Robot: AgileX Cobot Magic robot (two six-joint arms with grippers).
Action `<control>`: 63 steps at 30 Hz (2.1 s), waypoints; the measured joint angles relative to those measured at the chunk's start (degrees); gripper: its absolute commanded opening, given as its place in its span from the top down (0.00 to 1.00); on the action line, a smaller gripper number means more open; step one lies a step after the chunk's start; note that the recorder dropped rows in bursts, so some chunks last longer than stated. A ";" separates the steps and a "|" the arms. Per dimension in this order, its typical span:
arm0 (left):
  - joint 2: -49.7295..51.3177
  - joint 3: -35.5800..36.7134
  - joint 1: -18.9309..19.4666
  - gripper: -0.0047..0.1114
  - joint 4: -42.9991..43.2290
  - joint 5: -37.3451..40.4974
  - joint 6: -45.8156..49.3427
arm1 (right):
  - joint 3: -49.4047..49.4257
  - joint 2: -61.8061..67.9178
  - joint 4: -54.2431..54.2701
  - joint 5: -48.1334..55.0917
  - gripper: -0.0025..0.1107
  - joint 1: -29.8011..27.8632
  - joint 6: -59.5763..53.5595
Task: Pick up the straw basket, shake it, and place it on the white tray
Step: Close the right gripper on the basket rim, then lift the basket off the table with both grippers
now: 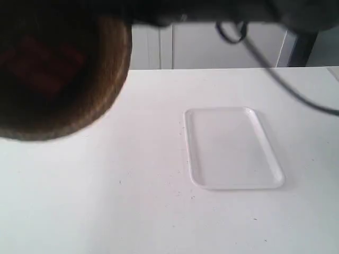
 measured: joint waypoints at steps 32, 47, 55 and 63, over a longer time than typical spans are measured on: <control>0.45 -3.02 -1.44 0.96 22.35 19.26 -23.14 | 17.45 -12.56 -0.98 -5.02 0.98 5.50 7.25; -0.58 -1.14 -1.91 0.96 24.19 15.63 -27.34 | 14.35 -16.72 -2.08 -0.56 0.98 5.05 8.12; -1.94 -1.13 -2.03 0.96 25.02 12.81 -30.83 | 16.29 -17.26 -3.56 -8.96 0.98 5.05 8.12; 0.32 -6.43 -1.68 0.96 30.12 20.19 -32.38 | 10.48 -14.00 -3.83 0.82 0.98 5.05 9.11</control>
